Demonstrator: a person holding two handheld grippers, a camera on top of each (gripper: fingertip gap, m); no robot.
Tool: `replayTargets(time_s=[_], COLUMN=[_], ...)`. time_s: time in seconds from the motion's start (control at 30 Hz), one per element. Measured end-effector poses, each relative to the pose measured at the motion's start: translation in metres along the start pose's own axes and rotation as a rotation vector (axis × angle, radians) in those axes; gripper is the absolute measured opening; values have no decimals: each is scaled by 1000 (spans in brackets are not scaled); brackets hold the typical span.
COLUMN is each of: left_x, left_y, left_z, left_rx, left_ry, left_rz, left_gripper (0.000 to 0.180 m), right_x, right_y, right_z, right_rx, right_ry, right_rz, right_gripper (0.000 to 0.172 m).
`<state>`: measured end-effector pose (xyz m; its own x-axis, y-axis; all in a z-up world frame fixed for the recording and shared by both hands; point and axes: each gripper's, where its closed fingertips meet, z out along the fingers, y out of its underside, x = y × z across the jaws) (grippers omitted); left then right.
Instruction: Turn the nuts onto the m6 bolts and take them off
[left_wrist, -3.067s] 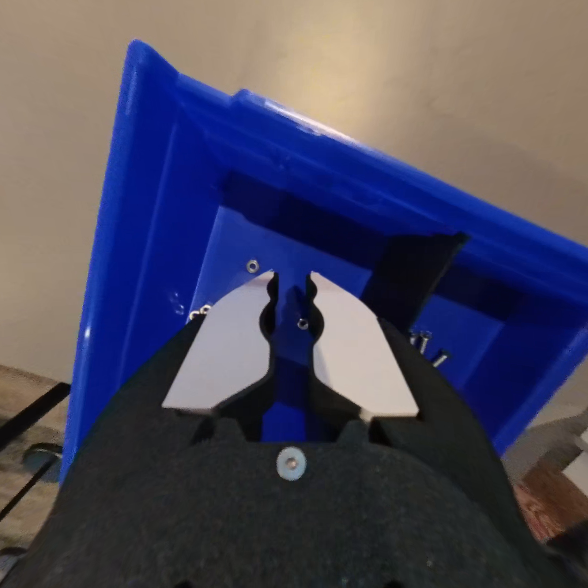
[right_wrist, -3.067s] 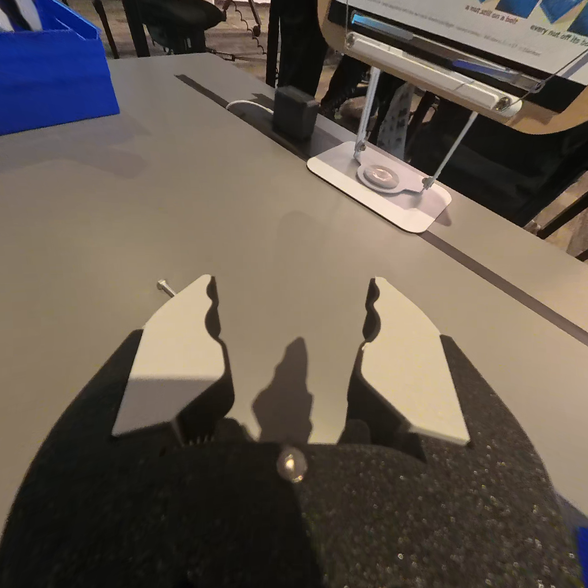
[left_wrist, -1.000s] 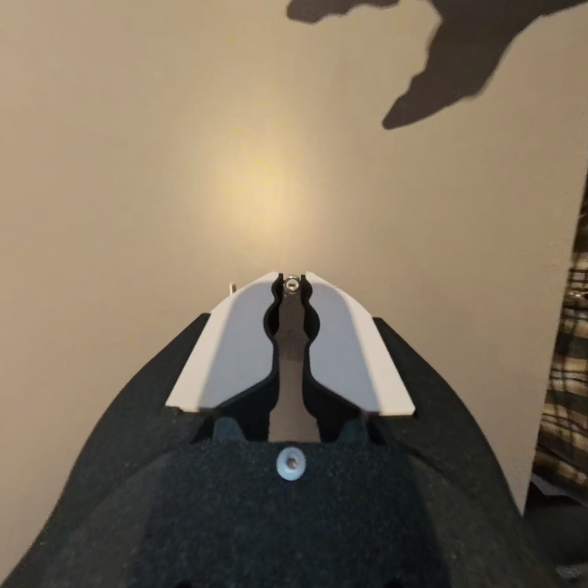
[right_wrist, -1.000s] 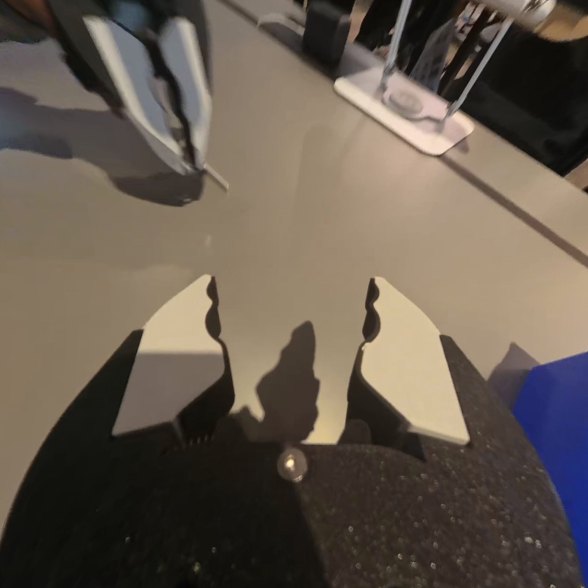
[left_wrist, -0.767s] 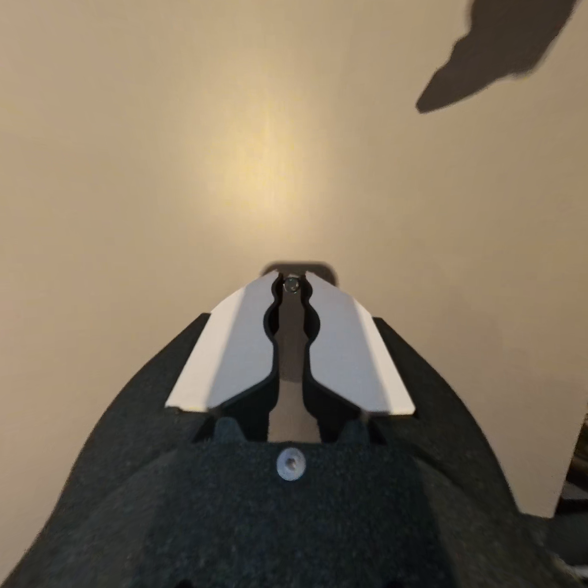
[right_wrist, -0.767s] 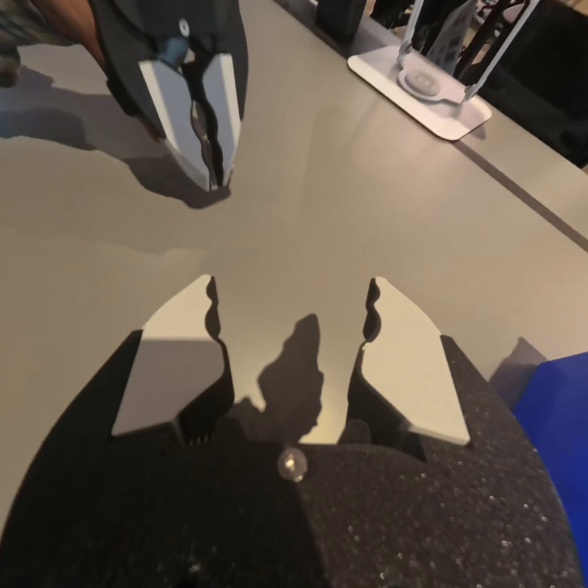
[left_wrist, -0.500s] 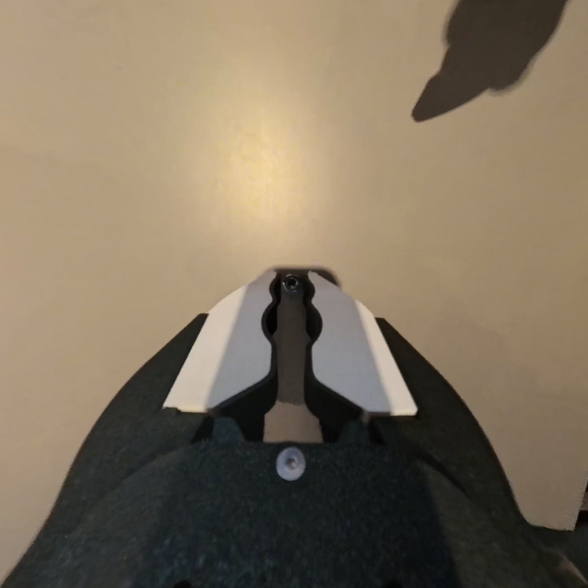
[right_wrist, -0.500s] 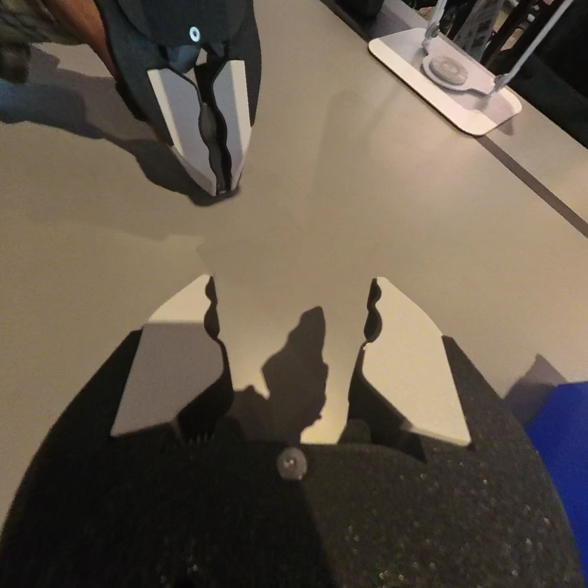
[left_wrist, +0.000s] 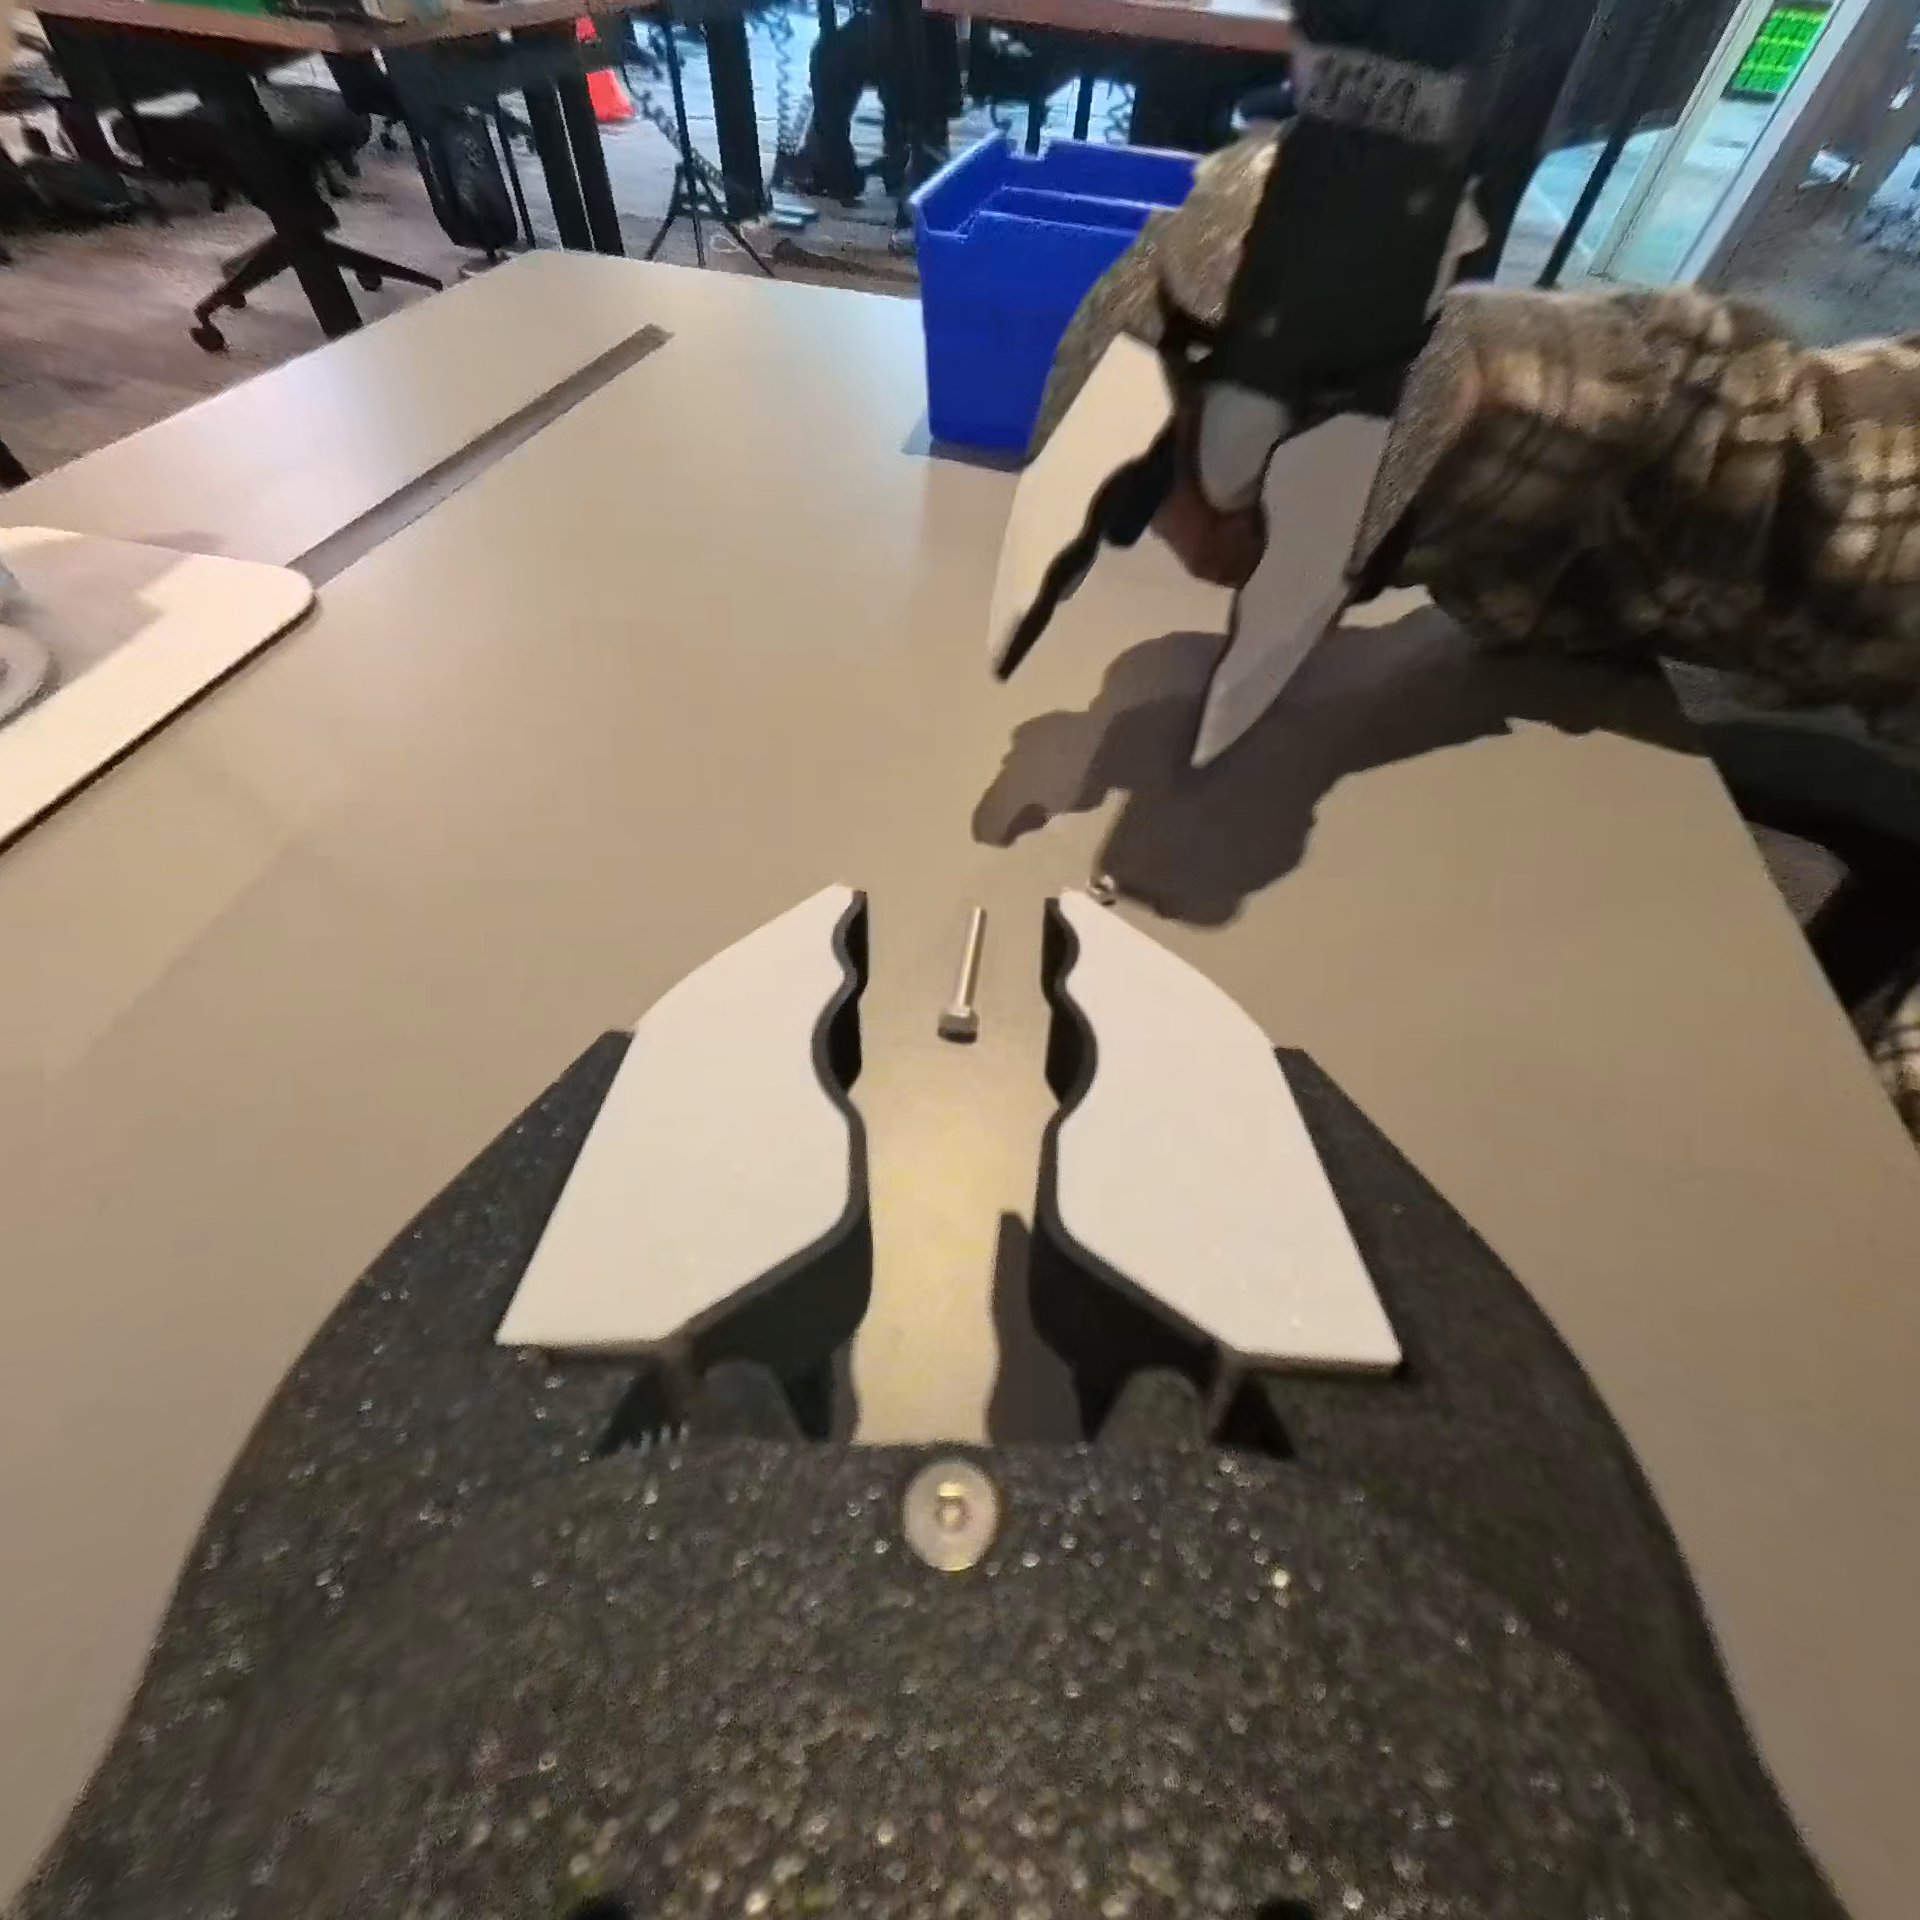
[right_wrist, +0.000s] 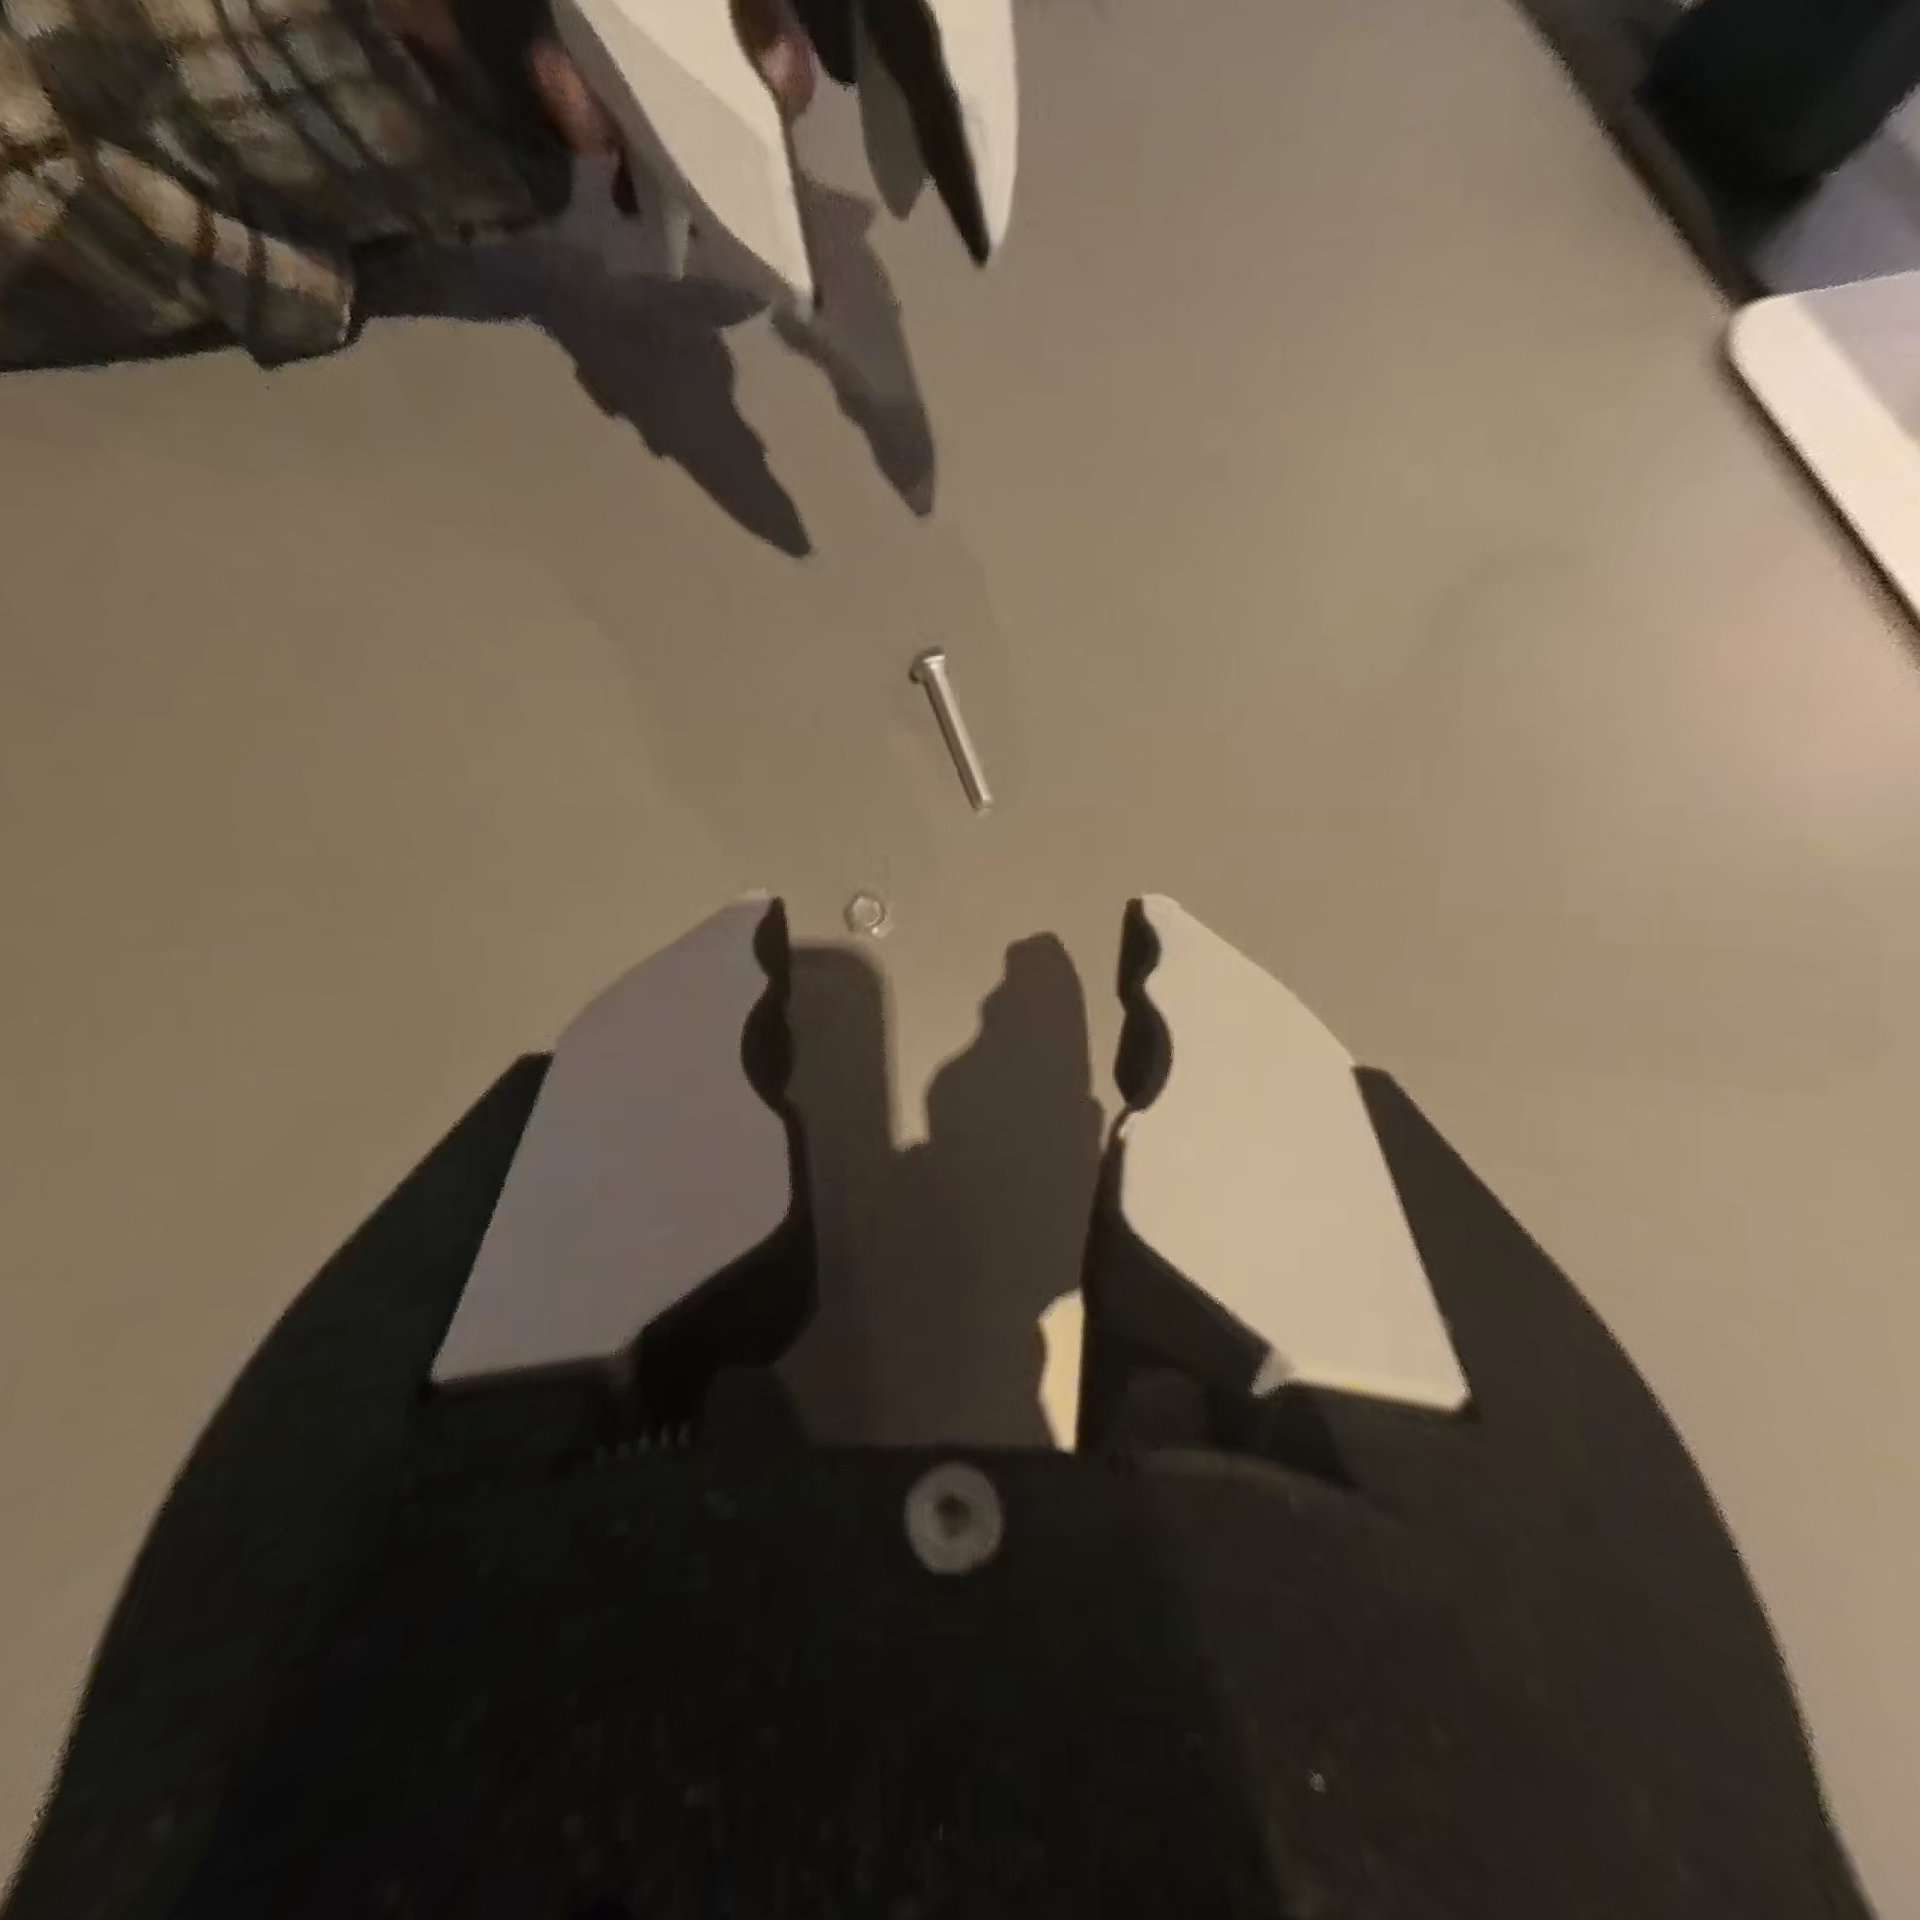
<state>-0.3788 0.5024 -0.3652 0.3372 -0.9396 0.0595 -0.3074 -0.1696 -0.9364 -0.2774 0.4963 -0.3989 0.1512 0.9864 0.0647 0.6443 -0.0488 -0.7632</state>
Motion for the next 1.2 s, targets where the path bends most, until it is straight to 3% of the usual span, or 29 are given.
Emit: replayTargets(time_s=[0.17, 0.4, 0.73, 0.87, 1.2], left_x=[-3, -11, -7, -6, -8], left_y=[-10, -2, 1, 3, 3], left_z=[-10, -10, -3, 0, -2], left_rx=[52, 13, -14, -20, -23], left_ry=[0, -53, -47, -46, -56], left_rz=[-19, 3, 13, 14, 12], left_gripper=[33, 31, 31, 31, 31], right_x=[5, 5, 2, 1, 1], right_y=[1, 3, 6, 6, 5], right_z=[40, 65, 72, 73, 73], right_rx=[-81, -117, -115, -102, -107], right_ry=[-112, -150, -162, -179, -168], right_rz=[-25, -61, -53, -31, -25], right_gripper=[48, 34, 26, 6, 6])
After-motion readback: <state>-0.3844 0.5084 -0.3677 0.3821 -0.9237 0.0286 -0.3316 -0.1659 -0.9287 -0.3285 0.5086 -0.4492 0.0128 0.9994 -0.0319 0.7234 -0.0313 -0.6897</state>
